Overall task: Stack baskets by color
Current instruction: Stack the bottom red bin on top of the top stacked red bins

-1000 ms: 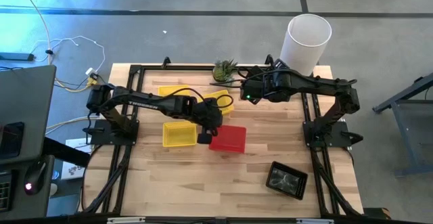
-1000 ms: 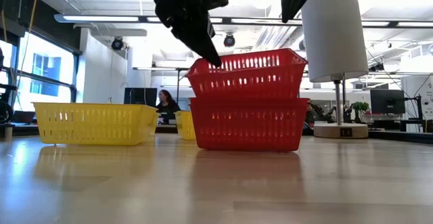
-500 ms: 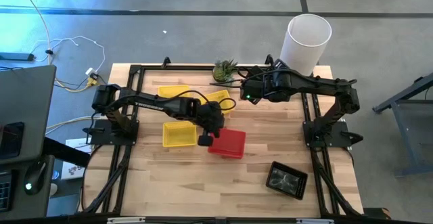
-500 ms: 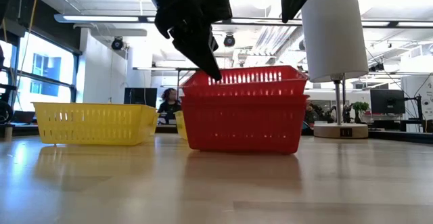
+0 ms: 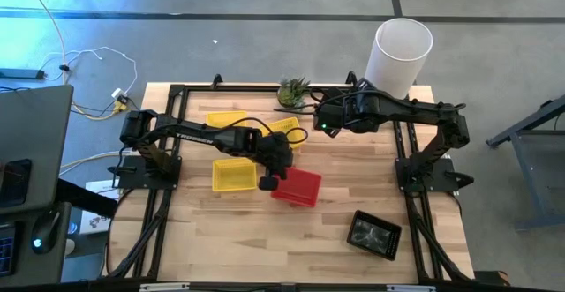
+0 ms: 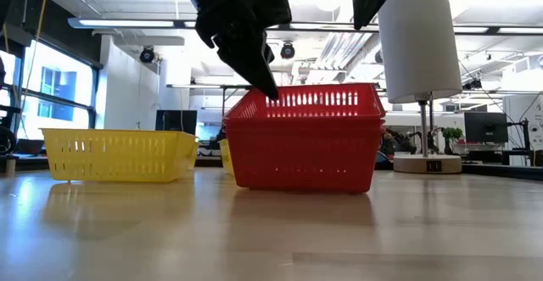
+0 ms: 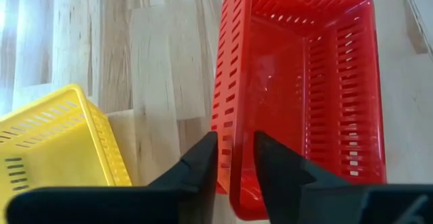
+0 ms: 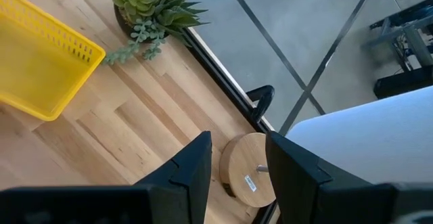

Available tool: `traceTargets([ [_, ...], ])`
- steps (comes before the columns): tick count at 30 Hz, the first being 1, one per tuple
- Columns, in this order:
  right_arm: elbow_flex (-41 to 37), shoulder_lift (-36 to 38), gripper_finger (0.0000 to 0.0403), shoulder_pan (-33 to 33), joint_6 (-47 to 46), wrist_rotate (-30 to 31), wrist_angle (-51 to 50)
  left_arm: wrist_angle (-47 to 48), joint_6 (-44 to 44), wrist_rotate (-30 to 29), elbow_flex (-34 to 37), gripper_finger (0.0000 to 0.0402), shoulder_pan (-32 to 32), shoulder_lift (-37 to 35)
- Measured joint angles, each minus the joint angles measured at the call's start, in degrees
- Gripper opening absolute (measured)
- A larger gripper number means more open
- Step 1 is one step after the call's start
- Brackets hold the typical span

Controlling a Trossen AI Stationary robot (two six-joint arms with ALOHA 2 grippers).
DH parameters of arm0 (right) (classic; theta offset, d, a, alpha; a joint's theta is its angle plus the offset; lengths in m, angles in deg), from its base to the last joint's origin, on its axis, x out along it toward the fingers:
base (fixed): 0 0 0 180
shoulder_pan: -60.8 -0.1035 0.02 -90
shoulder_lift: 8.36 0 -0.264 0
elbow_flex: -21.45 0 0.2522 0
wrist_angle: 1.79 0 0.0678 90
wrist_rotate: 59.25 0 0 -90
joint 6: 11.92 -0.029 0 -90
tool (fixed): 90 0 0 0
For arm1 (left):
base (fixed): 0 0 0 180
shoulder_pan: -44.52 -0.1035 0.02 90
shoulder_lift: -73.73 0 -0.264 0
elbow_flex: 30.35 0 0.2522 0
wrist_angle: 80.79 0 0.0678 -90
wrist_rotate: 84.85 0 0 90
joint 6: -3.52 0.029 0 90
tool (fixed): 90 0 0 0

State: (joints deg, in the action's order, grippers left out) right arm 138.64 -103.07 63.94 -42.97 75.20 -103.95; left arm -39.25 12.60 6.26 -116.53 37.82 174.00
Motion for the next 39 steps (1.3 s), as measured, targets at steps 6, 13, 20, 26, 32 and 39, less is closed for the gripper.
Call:
traceTargets([
  [6,0.00,0.00,0.0126,0.00,0.00,-0.03,0.02,-0.13,-0.92,0.00,0.00,0.0120,0.00,0.00],
  [13,0.00,0.00,0.0126,0.00,0.00,-0.03,0.02,-0.07,-0.44,-0.02,0.00,0.0110,0.00,0.22],
  [20,0.00,0.00,0.0126,0.00,0.00,-0.03,0.02,-0.13,-0.23,-0.02,0.00,0.0058,-0.05,0.24],
  [26,0.00,0.00,0.0126,0.00,0.00,-0.03,0.02,-0.15,0.39,-0.01,0.00,0.0008,-0.15,0.24],
  [32,0.00,0.00,0.0126,0.00,0.00,-0.03,0.02,-0.47,0.33,0.06,-0.28,0.0007,-0.17,0.22],
  [39,0.00,0.00,0.0126,-0.03,0.00,-0.15,-0.07,1.26,-3.00,6.81,-0.72,0.0003,-1.73,0.17],
])
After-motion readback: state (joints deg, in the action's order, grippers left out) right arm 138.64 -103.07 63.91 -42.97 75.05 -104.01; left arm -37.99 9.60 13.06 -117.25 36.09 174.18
